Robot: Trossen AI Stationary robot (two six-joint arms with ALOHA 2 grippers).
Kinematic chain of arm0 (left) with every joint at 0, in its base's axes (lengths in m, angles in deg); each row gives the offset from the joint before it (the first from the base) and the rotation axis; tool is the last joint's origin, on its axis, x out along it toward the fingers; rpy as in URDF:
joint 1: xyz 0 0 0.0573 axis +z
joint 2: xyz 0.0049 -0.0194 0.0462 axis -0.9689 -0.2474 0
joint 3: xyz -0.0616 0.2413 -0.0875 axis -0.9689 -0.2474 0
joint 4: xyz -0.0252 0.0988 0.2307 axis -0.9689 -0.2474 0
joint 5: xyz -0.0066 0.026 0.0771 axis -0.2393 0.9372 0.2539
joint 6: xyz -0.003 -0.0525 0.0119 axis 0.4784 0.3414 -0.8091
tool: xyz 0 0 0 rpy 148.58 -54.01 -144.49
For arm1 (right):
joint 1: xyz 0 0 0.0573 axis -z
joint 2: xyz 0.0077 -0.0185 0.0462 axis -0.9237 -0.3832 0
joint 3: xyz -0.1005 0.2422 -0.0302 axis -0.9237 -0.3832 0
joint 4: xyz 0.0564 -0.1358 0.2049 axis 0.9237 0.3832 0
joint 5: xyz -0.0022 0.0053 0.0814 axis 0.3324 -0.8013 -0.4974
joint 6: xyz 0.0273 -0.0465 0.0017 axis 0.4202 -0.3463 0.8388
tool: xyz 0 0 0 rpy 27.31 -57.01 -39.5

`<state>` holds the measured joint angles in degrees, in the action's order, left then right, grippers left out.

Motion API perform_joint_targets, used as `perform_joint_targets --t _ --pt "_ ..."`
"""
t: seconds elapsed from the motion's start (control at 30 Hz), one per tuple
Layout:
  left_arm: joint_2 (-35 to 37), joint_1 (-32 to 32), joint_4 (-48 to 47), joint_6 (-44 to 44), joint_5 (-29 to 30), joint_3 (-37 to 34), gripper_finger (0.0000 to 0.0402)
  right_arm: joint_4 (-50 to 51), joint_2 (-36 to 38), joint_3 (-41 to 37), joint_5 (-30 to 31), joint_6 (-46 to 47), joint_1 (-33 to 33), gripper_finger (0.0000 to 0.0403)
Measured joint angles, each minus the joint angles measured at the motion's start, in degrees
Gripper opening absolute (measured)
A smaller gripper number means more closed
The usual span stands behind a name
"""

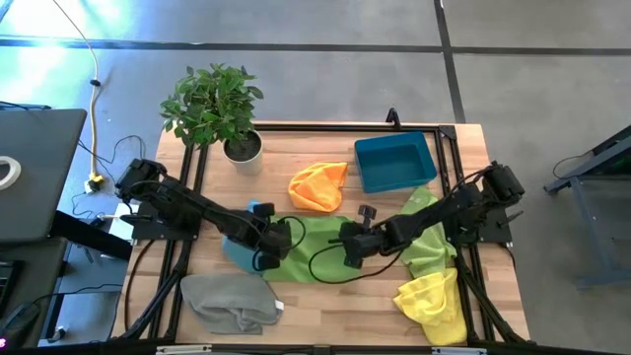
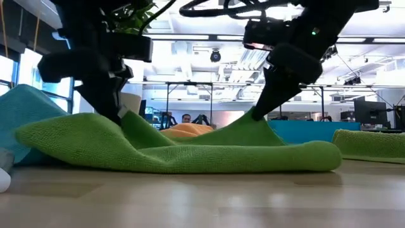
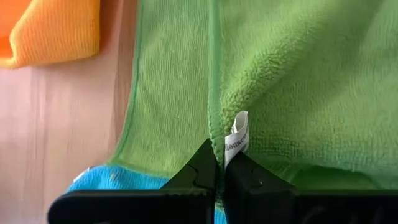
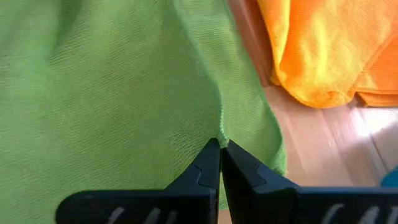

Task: Fold microfiber towels
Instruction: Fold the green microfiber cloth

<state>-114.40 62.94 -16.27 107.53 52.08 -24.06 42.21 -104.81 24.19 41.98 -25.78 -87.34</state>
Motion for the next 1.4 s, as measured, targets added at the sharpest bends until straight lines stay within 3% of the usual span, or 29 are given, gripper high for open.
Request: perform_joint_targets --t 0.3,0.83,1.23,1.4 --pt "-0.4 0.5 1.0 -5.5 5.9 0.0 0.0000 1.6 0.0 0.0 2.9 -0.1 0.5 0.0000" --pt "-1.0 6.2 0.9 -7.6 4.8 0.0 0.0001 4.6 0.0 0.0 3.2 -0.1 3.0 0.0002" --pt "-6.6 7.2 0.6 -7.6 6.3 -0.1 0.0051 11.5 0.1 2.0 6.6 3.3 3.0 0.0090" --pt "-6.8 7.1 0.1 -8.6 6.3 0.3 0.0070 3.2 0.2 2.8 0.7 2.9 3.0 0.0102"
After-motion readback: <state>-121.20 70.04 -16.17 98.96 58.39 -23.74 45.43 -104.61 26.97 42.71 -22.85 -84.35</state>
